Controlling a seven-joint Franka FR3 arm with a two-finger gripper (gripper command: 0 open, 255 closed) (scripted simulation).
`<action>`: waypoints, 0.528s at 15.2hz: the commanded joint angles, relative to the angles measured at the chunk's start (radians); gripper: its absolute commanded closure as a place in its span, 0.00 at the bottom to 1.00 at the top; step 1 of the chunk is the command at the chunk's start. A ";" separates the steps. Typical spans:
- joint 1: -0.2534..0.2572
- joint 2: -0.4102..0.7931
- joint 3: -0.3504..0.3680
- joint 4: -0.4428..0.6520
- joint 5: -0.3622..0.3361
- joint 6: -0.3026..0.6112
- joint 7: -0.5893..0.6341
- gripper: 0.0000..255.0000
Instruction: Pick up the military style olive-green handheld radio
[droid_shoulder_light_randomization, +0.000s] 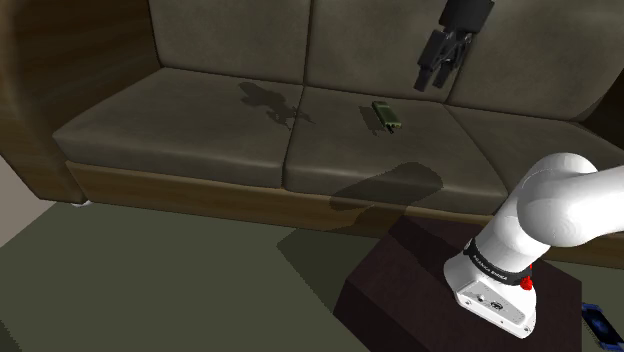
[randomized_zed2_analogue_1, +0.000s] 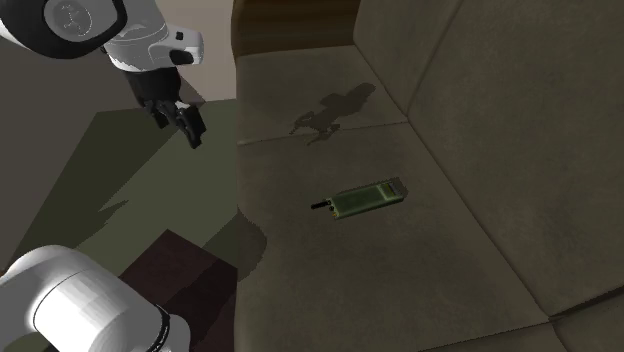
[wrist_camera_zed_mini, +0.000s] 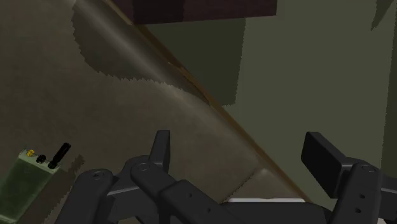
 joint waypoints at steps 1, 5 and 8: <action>0.000 0.000 0.000 0.000 0.000 0.000 0.000 0.00; -0.043 0.098 -0.023 -0.009 -0.027 0.099 0.015 0.00; -0.075 0.178 -0.042 -0.006 -0.045 0.171 0.028 0.00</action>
